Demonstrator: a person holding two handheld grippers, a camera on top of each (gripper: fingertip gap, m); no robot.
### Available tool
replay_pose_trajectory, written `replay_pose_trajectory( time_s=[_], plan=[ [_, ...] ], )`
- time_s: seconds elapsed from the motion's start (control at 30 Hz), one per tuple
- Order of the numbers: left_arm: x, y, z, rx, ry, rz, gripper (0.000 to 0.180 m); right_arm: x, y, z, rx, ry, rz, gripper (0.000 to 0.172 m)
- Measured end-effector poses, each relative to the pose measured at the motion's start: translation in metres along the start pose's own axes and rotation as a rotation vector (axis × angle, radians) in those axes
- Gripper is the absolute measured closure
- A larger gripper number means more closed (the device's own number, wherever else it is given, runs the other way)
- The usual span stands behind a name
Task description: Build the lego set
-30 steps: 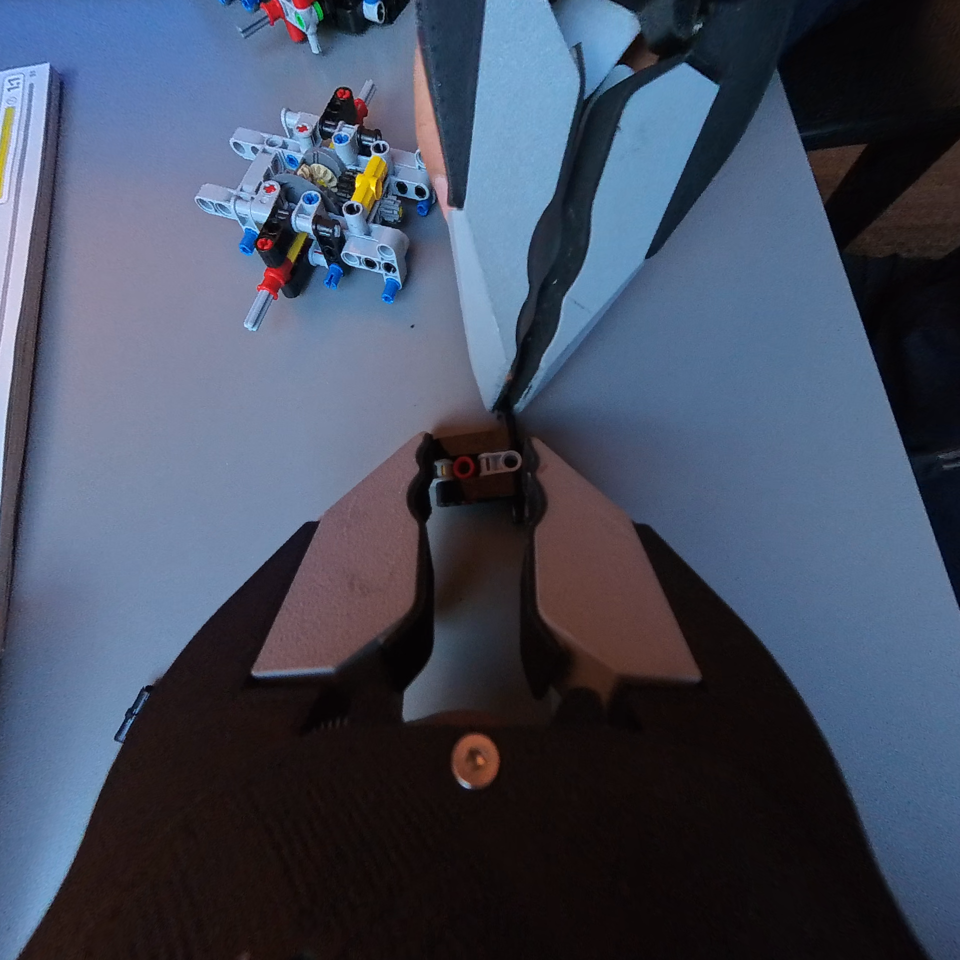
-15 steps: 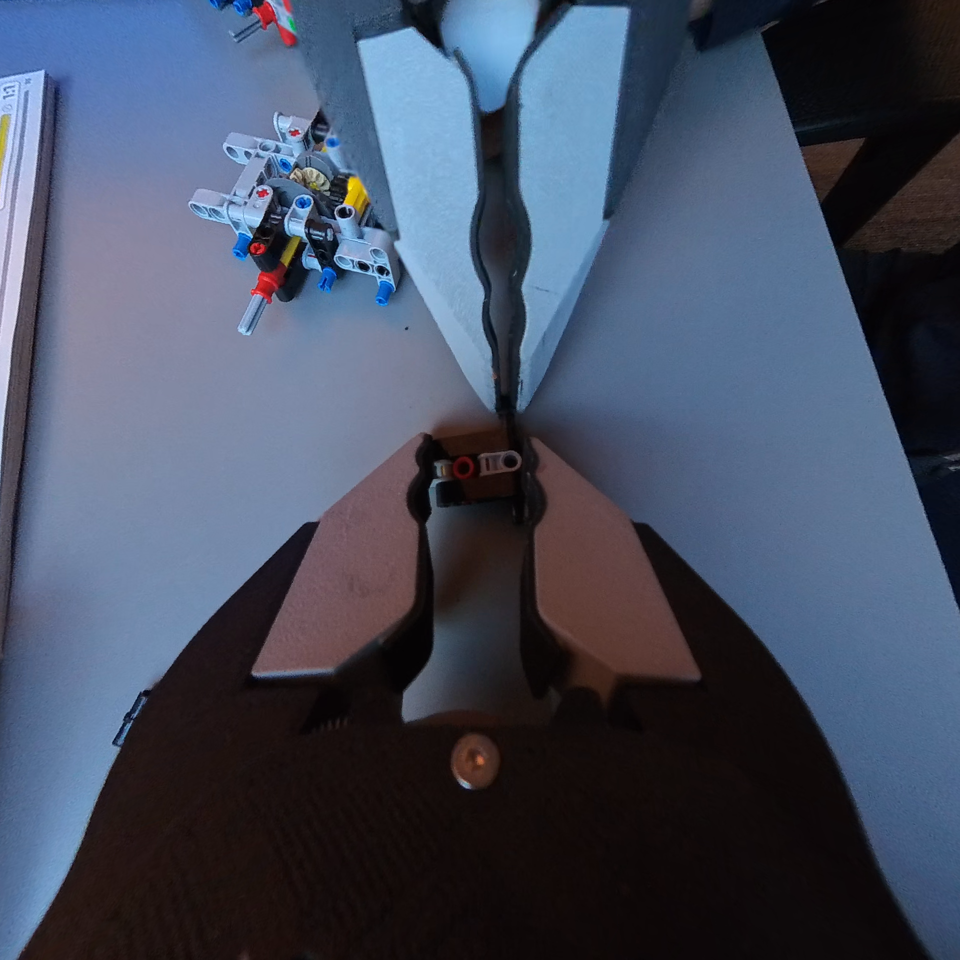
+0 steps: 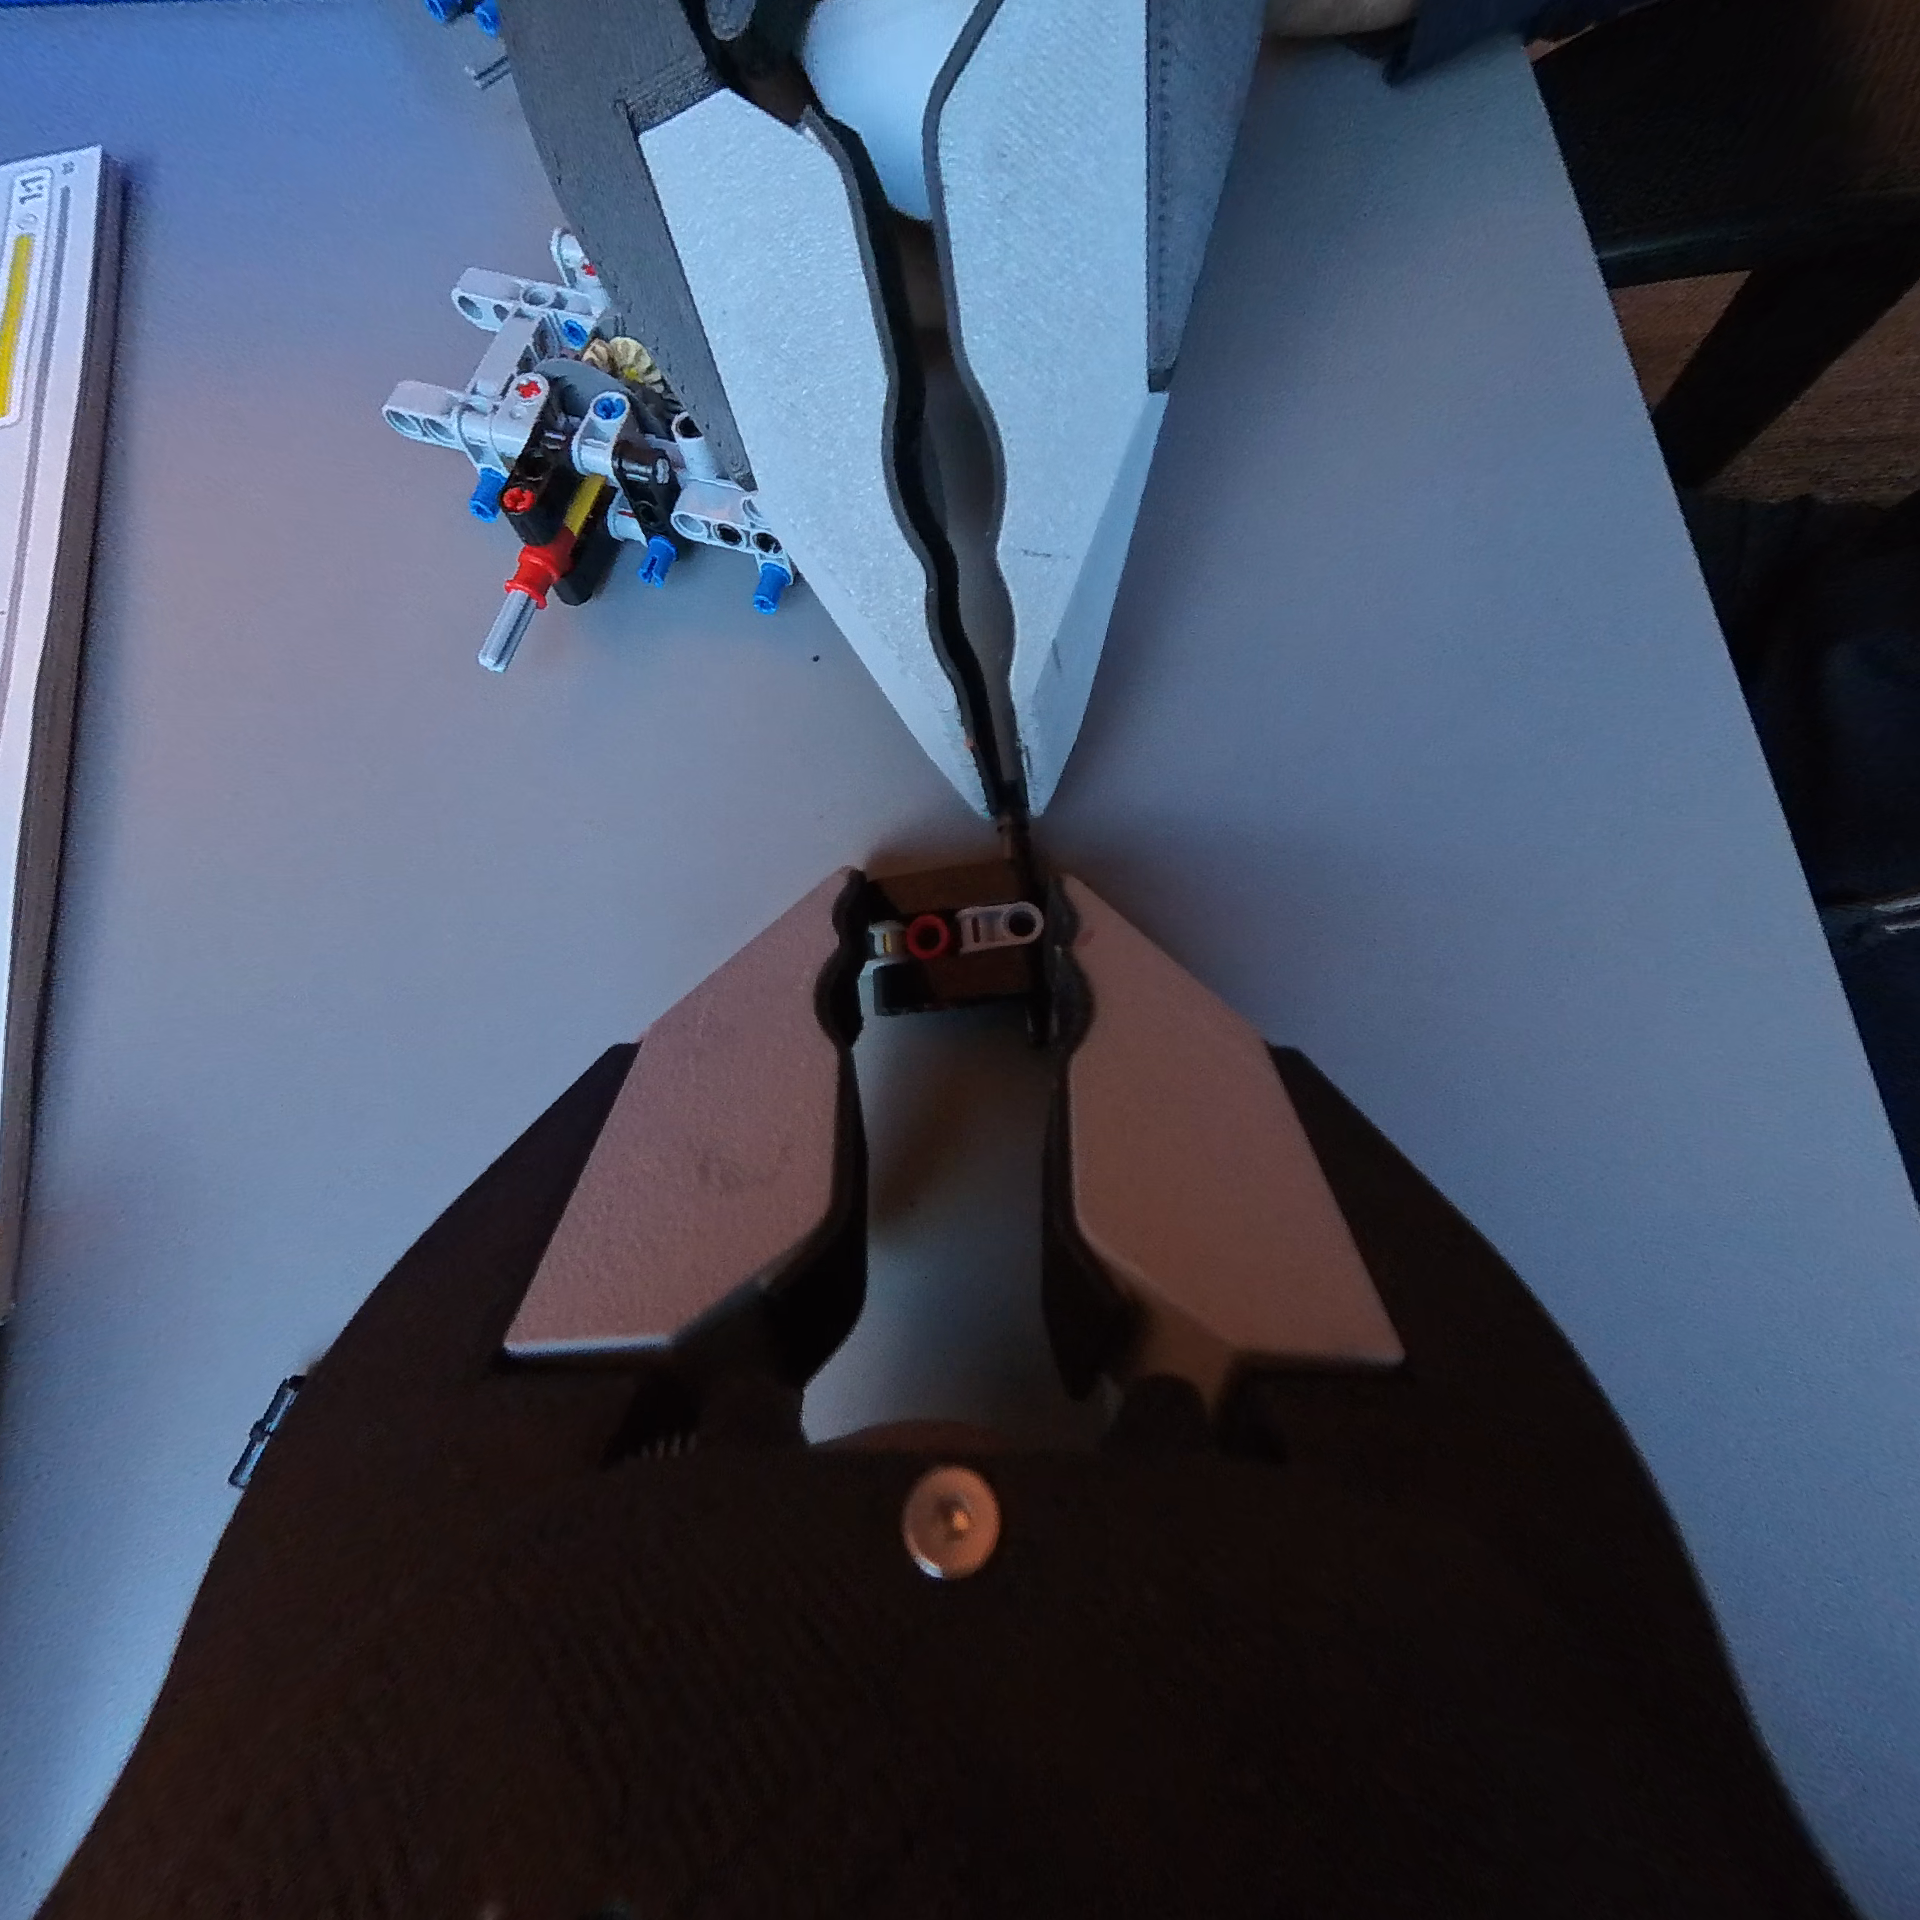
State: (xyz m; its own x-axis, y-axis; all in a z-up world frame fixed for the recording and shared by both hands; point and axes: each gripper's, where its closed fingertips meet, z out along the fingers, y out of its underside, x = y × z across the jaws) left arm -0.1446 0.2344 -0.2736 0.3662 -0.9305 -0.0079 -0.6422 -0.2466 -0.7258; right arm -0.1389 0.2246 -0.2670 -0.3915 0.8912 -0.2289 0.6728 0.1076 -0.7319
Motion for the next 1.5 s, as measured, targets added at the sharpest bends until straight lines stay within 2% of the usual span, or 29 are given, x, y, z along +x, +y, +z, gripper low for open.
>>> replay_pose_trajectory(
  time_s=[0.13,0.33,0.53,0.63,0.73,0.93,1.0,1.5],
  plan=[
    [0.002,0.000,0.000,0.000,-0.003,0.013,0.149,0.002,0.000,-0.004,0.006,0.030,-0.020,0.171],
    [0.004,0.001,-0.002,-0.002,-0.005,0.025,0.133,0.002,-0.001,-0.009,0.038,0.037,-0.024,0.171],
    [0.000,0.000,-0.010,0.007,-0.044,0.031,0.130,0.007,0.000,-0.008,0.033,0.068,-0.020,0.171],
    [-0.003,-0.008,-0.018,0.049,-0.060,0.026,0.138,0.008,-0.002,-0.011,0.053,0.074,-0.013,0.171],
    [0.000,-0.019,-0.022,0.102,-0.067,0.052,0.159,0.007,-0.006,-0.013,0.081,0.071,-0.016,0.171],
    [0.004,-0.019,-0.013,0.062,-0.098,0.105,0.164,0.003,-0.011,-0.012,0.108,0.051,-0.007,0.171],
    [0.005,-0.021,-0.013,0.074,-0.105,0.134,0.178,0.002,-0.013,-0.012,0.115,0.038,-0.001,0.172],
    [0.004,-0.022,-0.012,0.080,-0.137,0.180,0.179,0.003,-0.013,-0.012,0.126,0.036,0.010,0.172]
  ],
)
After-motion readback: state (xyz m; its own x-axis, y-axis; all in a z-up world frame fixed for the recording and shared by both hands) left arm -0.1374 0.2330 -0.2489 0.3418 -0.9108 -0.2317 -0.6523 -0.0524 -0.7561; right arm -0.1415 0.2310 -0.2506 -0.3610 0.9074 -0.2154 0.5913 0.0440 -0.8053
